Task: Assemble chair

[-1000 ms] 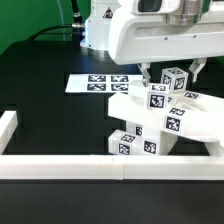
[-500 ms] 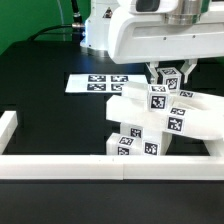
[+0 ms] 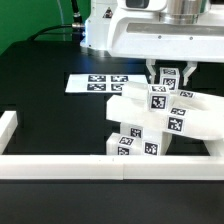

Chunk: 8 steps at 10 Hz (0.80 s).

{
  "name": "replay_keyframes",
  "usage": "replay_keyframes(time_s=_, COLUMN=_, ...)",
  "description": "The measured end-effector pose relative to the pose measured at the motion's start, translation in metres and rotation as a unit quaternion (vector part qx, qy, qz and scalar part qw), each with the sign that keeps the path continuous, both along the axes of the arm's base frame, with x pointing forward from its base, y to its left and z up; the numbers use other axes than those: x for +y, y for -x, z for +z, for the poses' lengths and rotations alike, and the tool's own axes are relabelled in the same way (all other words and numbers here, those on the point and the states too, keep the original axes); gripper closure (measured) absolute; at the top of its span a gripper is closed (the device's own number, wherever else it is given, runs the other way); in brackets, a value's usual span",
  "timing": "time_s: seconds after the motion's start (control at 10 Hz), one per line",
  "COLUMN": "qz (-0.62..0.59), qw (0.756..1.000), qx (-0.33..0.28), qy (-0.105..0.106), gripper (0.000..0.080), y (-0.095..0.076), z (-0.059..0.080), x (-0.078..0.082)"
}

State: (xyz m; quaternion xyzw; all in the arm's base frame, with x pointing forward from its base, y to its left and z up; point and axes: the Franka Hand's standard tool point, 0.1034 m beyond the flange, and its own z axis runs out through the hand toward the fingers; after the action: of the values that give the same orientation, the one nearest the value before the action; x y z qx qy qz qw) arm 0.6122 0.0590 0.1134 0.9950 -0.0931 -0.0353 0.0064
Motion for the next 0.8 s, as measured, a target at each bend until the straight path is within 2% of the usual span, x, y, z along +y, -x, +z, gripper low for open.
replay_keyframes(time_s=0.4, qz=-0.115, qw=0.993, qx=-0.001, qy=0.008, gripper=0.0518, y=0.0000, z=0.0000, x=0.0001)
replay_keyframes(time_s=0.8, qz=-0.242, qw=0.970, qx=-0.001, qy=0.017, gripper=0.0518, y=0.0000, z=0.0000, x=0.0006)
